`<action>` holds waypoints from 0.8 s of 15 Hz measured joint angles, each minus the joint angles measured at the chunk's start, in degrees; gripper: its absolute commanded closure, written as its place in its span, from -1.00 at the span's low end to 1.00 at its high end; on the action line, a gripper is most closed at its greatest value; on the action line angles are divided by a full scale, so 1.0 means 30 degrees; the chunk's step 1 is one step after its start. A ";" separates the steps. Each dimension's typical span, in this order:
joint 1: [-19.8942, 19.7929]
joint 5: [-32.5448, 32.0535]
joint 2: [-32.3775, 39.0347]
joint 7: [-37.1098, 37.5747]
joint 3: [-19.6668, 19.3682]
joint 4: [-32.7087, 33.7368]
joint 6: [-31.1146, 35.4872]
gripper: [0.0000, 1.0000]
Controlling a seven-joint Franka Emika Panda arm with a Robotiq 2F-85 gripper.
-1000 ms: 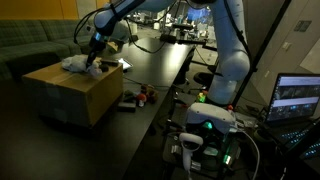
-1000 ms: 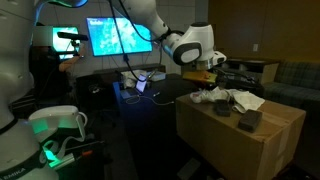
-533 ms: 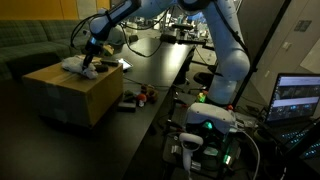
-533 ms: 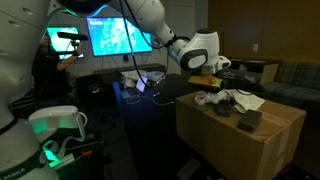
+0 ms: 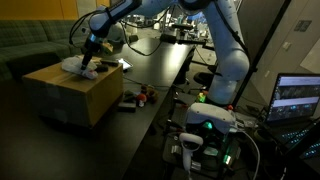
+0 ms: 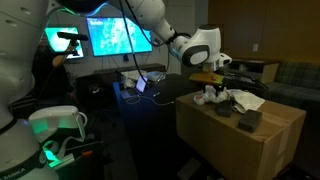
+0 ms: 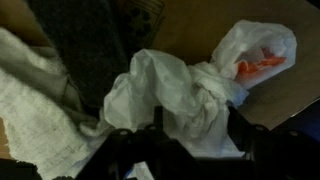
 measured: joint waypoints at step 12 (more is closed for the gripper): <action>-0.2300 0.0735 -0.4278 -0.1843 -0.0564 -0.1823 -0.6528 -1.00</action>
